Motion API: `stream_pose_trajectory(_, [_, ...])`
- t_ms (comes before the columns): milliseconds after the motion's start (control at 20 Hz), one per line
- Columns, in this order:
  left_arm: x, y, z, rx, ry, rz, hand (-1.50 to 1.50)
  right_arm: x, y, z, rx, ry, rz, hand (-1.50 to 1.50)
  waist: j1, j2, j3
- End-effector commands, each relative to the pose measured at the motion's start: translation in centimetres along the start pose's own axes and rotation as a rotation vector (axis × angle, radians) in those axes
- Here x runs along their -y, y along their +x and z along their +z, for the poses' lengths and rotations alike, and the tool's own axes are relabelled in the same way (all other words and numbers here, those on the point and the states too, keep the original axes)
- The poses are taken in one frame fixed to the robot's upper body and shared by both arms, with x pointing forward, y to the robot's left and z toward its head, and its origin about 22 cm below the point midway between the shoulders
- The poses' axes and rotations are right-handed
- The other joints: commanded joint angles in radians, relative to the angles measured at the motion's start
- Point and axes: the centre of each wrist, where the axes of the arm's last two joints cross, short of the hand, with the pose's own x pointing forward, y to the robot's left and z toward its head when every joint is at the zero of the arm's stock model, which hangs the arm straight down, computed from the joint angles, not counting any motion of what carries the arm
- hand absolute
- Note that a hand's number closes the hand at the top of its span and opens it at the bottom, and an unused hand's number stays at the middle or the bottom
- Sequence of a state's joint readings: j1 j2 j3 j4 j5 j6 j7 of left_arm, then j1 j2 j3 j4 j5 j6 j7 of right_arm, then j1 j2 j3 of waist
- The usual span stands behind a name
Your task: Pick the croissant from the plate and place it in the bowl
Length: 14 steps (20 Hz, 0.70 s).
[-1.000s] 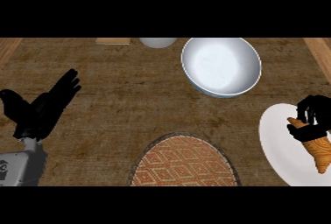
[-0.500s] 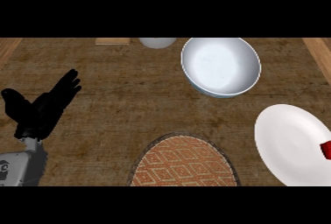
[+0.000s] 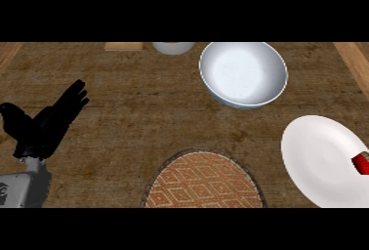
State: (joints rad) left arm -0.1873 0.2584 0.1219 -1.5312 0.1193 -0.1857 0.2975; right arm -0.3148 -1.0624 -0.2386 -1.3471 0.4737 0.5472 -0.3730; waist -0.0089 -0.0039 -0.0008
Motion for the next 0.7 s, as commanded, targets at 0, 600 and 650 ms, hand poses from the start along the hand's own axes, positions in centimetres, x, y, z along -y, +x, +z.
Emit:
stream_pose_trajectory(0, [-0.2, 1.4, -0.3, 0.008, 0.01, 0.017, 0.0, 3.0, 3.9, 0.4, 0.038, -0.034, 0.038, 1.5, 0.001, -0.001, 0.0])
stream_pose_trajectory(600, [1.7, 1.1, 0.0, 0.003, -0.031, 0.018, 0.0, 5.7, 10.4, -3.0, 0.121, -0.063, -0.216, 1.5, 0.018, 0.002, 0.0])
stream_pose_trajectory(650, [0.7, 0.7, -1.0, -0.004, -0.023, -0.012, 0.0, 6.0, 12.5, -4.6, 0.116, -0.078, -0.216, 1.5, 0.022, 0.004, -0.001])
